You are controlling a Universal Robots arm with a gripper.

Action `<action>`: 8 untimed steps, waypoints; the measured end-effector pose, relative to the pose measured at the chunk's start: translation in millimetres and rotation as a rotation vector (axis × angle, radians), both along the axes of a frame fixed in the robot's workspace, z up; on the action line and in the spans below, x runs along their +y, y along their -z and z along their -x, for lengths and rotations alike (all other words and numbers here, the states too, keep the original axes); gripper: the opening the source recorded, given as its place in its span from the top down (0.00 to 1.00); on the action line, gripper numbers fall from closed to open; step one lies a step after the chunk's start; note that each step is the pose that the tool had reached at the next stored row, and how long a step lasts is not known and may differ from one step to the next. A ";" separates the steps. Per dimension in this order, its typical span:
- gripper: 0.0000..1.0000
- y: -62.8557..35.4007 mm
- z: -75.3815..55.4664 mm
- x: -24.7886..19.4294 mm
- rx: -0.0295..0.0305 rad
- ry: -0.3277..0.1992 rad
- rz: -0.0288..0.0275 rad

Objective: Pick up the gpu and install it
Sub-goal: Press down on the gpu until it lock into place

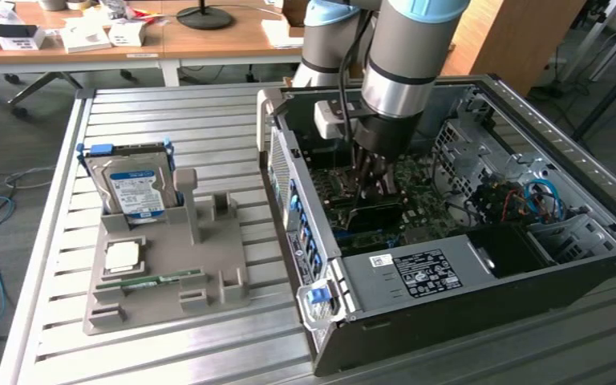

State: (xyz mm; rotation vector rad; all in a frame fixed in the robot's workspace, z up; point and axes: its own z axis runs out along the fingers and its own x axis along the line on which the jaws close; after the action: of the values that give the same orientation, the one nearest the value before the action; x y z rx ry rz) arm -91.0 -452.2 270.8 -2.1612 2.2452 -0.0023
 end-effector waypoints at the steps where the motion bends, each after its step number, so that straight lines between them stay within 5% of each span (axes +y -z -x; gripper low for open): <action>1: 0.89 -2.2 0.0 0.0 0.0000 0.000 0.0000; 8: 0.89 -23.5 0.0 0.0 0.0000 0.000 0.0000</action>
State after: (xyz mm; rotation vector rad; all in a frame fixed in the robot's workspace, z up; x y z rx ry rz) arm -91.0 -452.2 294.3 -2.1612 2.2451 -0.0023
